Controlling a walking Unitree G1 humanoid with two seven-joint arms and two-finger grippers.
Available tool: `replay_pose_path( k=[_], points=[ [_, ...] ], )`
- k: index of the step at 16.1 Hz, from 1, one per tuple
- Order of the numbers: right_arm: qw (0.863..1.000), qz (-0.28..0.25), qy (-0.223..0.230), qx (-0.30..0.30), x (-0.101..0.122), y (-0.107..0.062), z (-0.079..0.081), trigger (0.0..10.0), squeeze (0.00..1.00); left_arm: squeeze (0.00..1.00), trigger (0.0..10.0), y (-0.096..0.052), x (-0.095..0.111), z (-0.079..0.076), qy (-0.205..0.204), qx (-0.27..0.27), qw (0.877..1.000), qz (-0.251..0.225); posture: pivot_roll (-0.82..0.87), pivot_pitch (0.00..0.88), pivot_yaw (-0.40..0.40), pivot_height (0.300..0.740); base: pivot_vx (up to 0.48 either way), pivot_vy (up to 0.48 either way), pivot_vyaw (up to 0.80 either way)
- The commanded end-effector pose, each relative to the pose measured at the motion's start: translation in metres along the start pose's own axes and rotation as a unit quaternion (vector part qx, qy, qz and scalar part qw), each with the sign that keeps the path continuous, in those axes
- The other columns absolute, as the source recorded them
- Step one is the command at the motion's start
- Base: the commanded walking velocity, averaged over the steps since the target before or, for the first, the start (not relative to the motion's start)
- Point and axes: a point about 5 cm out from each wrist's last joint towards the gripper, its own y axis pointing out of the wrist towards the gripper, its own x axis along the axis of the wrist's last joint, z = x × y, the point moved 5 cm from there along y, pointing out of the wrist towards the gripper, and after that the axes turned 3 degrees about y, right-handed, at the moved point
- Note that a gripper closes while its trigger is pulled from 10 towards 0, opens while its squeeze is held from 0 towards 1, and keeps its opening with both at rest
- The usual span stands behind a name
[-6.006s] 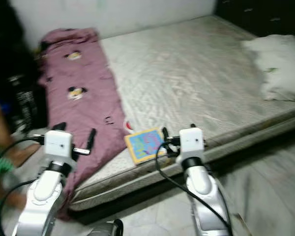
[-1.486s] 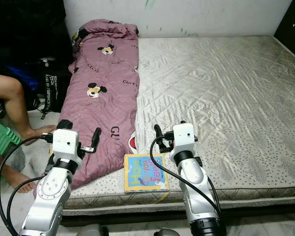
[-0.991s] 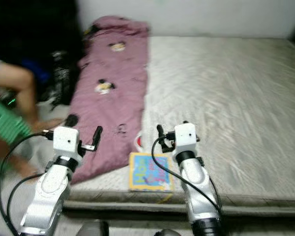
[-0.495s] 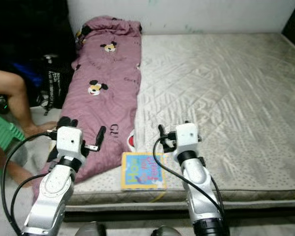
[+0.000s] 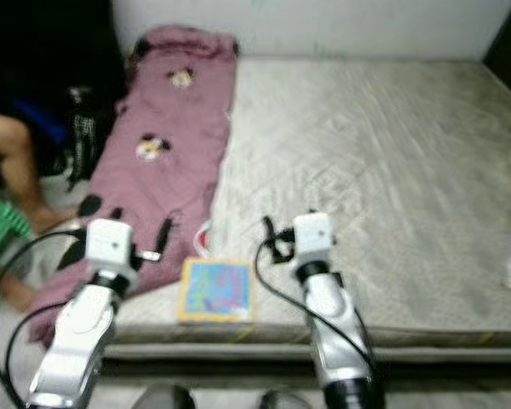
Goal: Clean up the room
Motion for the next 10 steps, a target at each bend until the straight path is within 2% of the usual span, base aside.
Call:
replay_pose_path(
  k=[1,10],
  points=[
    [1.0,0.001,-0.003,-0.013,0.0002,-0.0015,-0.0093,10.0,0.0,0.0,10.0,0.0,0.0016,-0.0063,-0.003,-0.01,1.0,-0.001,0.04,0.053,0.007,0.74,0.0,-0.277,0.0],
    [1.0,0.004,-0.001,-0.014,-0.0007,-0.0014,-0.0099,10.0,0.0,0.0,10.0,0.0003,0.0015,-0.0073,-0.004,-0.011,1.0,0.0,0.04,0.055,0.006,0.74,0.0,-0.276,0.0]
  ],
)
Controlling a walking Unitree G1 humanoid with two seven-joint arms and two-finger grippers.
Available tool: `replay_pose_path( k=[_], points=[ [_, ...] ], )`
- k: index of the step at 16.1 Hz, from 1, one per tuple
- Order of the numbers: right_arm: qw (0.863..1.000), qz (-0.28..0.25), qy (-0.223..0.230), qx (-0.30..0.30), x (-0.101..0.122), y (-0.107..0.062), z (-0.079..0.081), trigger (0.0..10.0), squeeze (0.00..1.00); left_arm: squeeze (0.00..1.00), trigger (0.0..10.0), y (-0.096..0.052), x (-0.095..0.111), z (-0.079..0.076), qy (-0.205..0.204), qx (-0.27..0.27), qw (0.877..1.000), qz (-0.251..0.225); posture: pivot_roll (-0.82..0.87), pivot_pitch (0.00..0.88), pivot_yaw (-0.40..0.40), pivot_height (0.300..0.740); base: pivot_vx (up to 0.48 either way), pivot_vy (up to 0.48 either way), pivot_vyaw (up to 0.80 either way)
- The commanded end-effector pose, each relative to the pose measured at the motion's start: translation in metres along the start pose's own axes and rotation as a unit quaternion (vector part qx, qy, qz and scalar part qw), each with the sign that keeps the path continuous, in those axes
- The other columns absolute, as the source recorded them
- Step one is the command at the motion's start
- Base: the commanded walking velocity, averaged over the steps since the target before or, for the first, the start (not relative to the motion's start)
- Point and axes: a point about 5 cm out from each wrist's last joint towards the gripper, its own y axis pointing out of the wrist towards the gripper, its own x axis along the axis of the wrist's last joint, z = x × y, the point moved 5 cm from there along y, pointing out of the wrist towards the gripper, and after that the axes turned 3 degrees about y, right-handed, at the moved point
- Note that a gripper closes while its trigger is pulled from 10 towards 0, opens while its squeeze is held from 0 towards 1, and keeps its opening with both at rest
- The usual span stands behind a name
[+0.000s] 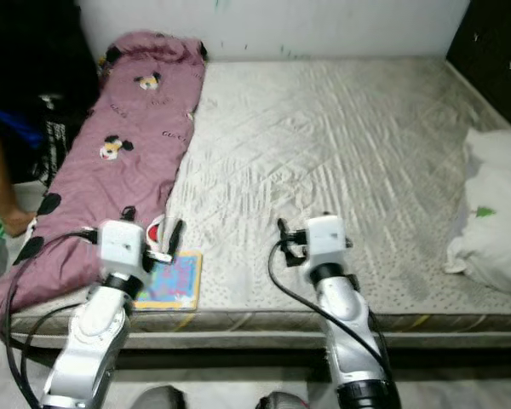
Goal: Clean up the room
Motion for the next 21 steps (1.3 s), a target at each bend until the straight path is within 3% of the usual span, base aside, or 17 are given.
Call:
replay_pose_path(
  k=[1,15,21],
  points=[
    [1.0,-0.003,0.008,0.008,0.0023,0.002,0.008,10.0,0.0,0.0,10.0,-0.0013,-0.0016,0.0073,0.007,0.007,1.0,0.004,0.04,0.055,0.006,0.74,0.0,-0.277,0.0],
    [1.0,-0.001,0.005,0.008,0.0016,0.0021,0.0078,10.0,0.0,0.0,10.0,0.0,-0.0015,0.0055,0.006,0.003,1.0,0.003,0.04,0.055,0.005,0.74,0.0,-0.28,0.0],
    [1.0,-0.001,0.006,0.007,0.0017,0.0025,0.0078,10.0,0.0,0.0,10.0,0.0011,0.0007,0.0044,-0.005,-0.001,1.0,-0.004,0.04,0.055,0.006,0.74,0.0,0.0,0.0]
  ],
)
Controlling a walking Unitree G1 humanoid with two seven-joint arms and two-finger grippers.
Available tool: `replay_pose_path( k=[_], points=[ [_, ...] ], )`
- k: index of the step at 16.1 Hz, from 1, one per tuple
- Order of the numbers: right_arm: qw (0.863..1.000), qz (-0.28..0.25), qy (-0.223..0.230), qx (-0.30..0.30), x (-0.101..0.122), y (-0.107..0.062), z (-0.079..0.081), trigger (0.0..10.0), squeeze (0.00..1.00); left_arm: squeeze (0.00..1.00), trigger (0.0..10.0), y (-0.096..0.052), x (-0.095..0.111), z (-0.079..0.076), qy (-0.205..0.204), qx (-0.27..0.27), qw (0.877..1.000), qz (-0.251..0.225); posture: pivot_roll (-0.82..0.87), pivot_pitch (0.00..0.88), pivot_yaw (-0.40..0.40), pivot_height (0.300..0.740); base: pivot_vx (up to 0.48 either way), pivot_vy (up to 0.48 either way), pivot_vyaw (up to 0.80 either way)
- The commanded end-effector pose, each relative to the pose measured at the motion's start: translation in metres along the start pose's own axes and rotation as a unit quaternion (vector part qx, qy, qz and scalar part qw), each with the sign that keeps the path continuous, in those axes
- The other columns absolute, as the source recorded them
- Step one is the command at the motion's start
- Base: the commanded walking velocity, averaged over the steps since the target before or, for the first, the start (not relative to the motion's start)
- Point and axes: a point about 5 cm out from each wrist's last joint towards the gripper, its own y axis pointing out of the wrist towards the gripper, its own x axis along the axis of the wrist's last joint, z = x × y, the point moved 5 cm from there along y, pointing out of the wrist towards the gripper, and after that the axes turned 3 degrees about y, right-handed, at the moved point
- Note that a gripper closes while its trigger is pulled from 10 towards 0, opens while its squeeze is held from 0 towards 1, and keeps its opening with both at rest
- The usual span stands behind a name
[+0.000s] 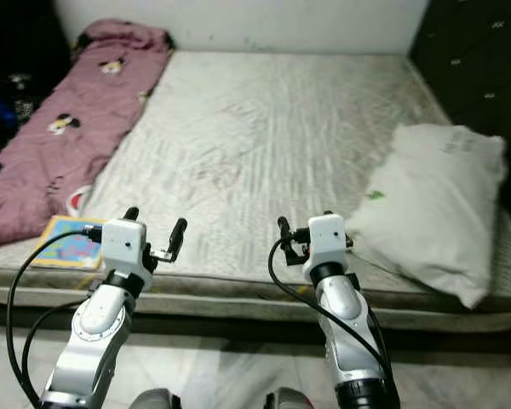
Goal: Clean up the room
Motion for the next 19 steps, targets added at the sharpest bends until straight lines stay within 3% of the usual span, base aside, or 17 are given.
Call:
replay_pose_path(
  k=[1,19],
  points=[
    [1.0,-0.003,0.005,0.007,0.0024,0.0021,0.0074,10.0,0.0,0.0,10.0,-0.0006,0.0015,0.0052,0.006,0.003,1.0,-0.002,0.04,0.055,0.006,0.74,0.0,0.0,0.0],
    [1.0,-0.001,0.01,0.003,0.0021,0.0045,0.005,10.0,0.0,0.0,10.0,0.0016,0.0058,0.0013,-0.001,-0.011,1.0,-0.016,0.03,0.049,0.006,0.74,0.015,0.0,-0.14]
  ],
)
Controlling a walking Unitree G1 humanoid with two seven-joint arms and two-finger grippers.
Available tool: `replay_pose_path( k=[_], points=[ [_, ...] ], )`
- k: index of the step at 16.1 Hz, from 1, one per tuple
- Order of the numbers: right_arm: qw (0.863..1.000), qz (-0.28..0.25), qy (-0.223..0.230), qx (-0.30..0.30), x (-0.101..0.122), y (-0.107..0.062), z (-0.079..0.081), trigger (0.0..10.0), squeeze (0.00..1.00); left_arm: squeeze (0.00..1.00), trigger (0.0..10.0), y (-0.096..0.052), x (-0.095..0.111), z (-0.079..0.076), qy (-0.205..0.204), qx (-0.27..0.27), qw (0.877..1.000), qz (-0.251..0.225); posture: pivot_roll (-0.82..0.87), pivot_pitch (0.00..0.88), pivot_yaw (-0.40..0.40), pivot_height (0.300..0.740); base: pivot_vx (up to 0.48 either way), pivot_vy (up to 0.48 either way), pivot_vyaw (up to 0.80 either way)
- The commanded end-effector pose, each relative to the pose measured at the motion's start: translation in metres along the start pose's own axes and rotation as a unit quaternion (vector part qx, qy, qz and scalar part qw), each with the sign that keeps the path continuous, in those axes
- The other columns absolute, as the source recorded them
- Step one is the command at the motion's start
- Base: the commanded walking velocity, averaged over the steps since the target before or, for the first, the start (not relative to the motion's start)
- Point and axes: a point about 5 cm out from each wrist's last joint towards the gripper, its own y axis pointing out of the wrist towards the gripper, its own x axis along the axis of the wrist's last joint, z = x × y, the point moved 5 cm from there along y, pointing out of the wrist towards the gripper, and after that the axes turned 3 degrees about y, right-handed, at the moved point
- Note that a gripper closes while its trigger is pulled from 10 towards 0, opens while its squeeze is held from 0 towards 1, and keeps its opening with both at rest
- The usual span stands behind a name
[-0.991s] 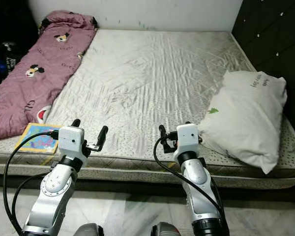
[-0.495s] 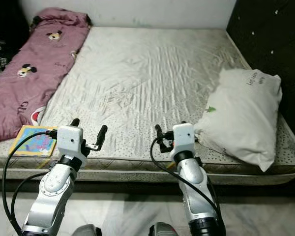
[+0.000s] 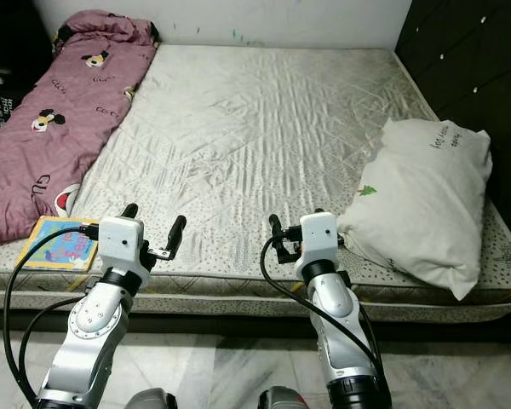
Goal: Clean up the room
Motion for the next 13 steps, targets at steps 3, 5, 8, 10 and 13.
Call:
replay_pose_path(
  k=[3,5,8,10,13],
  points=[
    [1.0,0.006,0.004,-0.005,-0.0022,0.0019,-0.0012,10.0,0.0,0.0,10.0,0.0011,0.0022,0.0009,0.003,-0.003,1.0,-0.007,0.04,0.044,0.005,0.74,0.28,0.0,-0.3],
    [1.0,0.005,0.003,-0.004,-0.0021,0.0026,-0.0008,10.0,0.0,0.0,10.0,0.0012,0.0021,0.0016,0.005,-0.003,1.0,-0.007,0.04,0.042,0.005,0.74,0.285,0.0,0.0],
    [1.0,0.004,0.002,-0.003,-0.0019,0.0033,0.0001,10.0,0.0,0.0,10.0,0.001,0.0025,0.0015,0.006,-0.005,1.0,-0.008,0.04,0.039,0.007,0.74,0.292,0.0,0.0],
    [1.0,0.004,0.003,-0.003,-0.0019,0.0033,0.0005,10.0,0.0,0.0,10.0,0.0007,0.0024,0.0017,0.007,-0.006,1.0,-0.008,0.04,0.039,0.01,0.74,0.289,0.0,0.0],
    [1.0,0.003,0.005,-0.005,-0.0019,0.0032,0.0004,10.0,0.0,0.0,10.0,0.0006,0.0024,0.0012,0.008,-0.01,1.0,-0.008,0.04,0.041,0.012,0.74,0.297,0.0,0.0]
  ],
)
